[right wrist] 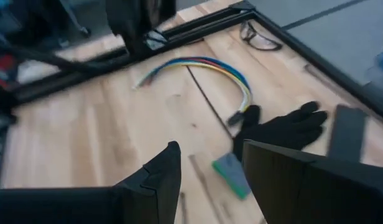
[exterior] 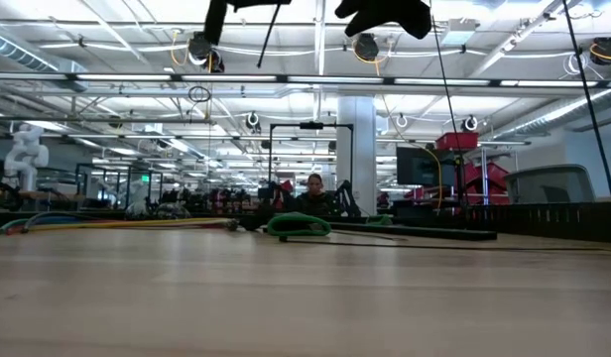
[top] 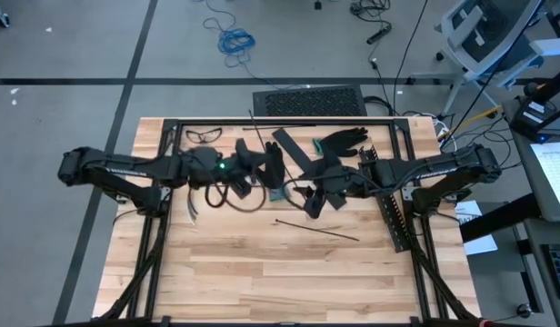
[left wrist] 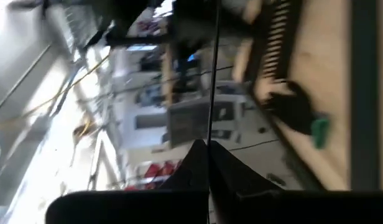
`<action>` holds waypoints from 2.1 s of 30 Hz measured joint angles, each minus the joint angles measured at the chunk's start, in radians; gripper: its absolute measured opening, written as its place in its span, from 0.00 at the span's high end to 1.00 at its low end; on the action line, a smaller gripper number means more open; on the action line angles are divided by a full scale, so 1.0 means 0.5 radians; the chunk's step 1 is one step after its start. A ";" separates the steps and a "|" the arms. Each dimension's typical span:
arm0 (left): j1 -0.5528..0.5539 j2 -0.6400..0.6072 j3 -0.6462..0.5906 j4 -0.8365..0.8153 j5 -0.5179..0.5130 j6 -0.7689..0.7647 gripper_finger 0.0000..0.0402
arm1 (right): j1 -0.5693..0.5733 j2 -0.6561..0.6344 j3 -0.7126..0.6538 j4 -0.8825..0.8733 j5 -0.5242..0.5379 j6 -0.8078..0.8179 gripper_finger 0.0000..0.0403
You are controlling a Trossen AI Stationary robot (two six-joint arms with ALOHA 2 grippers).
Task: Ziptie cables
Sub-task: Wrap the black zip tie on the cable
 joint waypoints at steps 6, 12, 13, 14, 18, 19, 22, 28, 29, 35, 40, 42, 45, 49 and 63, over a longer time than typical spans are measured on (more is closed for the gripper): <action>-0.197 0.027 0.000 -0.286 0.117 0.037 1.00 | -0.118 0.000 0.000 0.071 -0.047 0.326 0.60; -0.367 0.027 0.000 -0.220 0.089 0.240 1.00 | -0.316 0.000 0.000 0.082 -0.080 0.711 0.60; -0.386 0.027 0.000 -0.189 0.082 0.241 1.00 | -0.346 0.000 0.000 0.092 -0.085 0.739 0.60; -0.404 0.027 0.000 -0.158 0.071 0.241 1.00 | -0.377 0.000 0.000 0.109 -0.114 0.754 0.60; -0.481 0.014 0.000 -0.155 -0.038 0.228 1.00 | -0.488 0.004 -0.001 0.249 -0.315 0.768 0.60; -0.496 0.013 0.000 -0.151 -0.076 0.228 1.00 | -0.507 0.005 -0.002 0.302 -0.354 0.767 0.60; -0.529 0.013 0.000 -0.158 -0.127 0.226 1.00 | -0.553 0.005 -0.079 0.608 -0.382 0.925 0.60; -0.544 0.013 0.000 -0.163 -0.154 0.227 1.00 | -0.558 0.069 -0.601 1.880 -0.266 1.545 0.60; -0.544 0.013 -0.001 -0.165 -0.159 0.227 1.00 | -0.552 0.108 -0.689 2.050 -0.264 1.671 0.60; -0.543 0.012 -0.002 -0.162 -0.145 0.226 1.00 | -0.511 0.384 -0.874 2.636 -0.277 2.028 0.60; -0.539 0.012 -0.002 -0.163 -0.014 0.068 1.00 | -0.535 0.552 -0.689 2.874 -0.315 1.896 0.60; -0.537 0.012 -0.002 -0.163 0.031 0.054 1.00 | -0.549 0.585 -0.598 2.829 -0.386 1.835 0.60; -0.532 0.019 -0.002 -0.167 0.037 0.060 1.00 | -0.549 0.620 -0.504 2.770 -0.441 1.768 0.60; -0.498 0.019 -0.002 -0.170 0.016 0.067 1.00 | -0.544 0.606 -0.467 2.715 -0.482 1.755 0.60; -0.445 0.018 -0.002 -0.170 -0.002 0.068 1.00 | -0.534 0.609 -0.472 2.580 -0.542 1.755 0.65</action>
